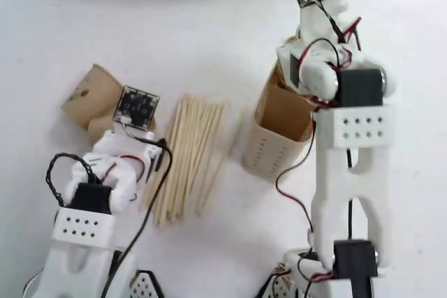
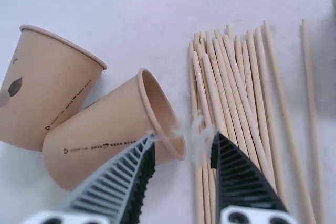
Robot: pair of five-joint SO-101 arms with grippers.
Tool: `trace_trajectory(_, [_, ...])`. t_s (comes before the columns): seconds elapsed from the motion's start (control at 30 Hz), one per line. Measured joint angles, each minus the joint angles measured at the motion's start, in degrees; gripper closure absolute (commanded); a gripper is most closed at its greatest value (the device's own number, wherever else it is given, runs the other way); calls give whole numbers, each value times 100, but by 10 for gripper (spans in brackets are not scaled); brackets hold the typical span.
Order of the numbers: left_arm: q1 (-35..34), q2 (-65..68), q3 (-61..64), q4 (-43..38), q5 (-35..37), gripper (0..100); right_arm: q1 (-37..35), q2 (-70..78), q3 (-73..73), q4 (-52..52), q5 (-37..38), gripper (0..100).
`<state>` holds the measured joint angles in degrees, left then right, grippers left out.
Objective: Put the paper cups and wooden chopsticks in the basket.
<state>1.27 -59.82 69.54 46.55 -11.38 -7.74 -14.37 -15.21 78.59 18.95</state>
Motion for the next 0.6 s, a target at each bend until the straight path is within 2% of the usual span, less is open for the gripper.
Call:
trace_trajectory(0.2, [0,0,0,0,0,815,44,-826,-9,0,0,666])
trace_trajectory(0.33, [0,0,0,0,0,815,440,-1055,193,-97,0,666])
trace_trajectory(0.6, [0,0,0,0,0,815,1152,-448,1934,-1380,0,666])
